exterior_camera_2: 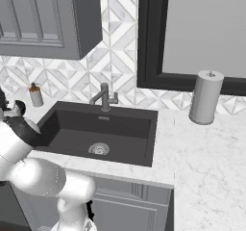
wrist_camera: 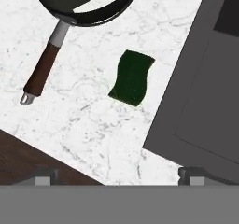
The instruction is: Pick the pan and sponge and place them into the sink. Then turn on the water.
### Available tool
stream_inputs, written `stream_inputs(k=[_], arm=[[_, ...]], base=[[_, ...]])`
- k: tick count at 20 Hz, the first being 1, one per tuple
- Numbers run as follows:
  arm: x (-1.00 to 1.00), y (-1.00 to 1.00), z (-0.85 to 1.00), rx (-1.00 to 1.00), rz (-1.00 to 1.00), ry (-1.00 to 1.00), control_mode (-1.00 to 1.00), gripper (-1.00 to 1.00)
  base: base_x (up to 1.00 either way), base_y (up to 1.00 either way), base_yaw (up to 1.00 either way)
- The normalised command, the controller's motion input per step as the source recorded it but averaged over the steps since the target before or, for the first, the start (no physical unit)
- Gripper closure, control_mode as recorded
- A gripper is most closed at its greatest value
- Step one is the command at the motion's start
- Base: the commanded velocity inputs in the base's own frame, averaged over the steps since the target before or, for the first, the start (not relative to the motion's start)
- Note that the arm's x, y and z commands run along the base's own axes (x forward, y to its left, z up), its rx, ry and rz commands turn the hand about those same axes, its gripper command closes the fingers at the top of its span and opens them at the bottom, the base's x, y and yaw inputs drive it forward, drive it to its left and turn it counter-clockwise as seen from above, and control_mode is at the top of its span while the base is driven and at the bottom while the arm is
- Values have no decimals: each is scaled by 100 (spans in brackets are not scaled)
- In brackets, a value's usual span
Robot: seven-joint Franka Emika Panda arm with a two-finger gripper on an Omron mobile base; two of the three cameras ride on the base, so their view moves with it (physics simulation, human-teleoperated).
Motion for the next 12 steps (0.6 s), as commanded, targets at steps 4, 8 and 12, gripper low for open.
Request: stream_inputs(k=[4, 8, 12], arm=[[47, 99, -21, -10, -13, 21, -100, -100], [20, 61, -18, -4, -12, 8, -100, -100], [0, 5, 0, -2, 0, 0, -100, -100]], base=[[0, 0, 0], [0, 0, 0], [0, 0, 0]])
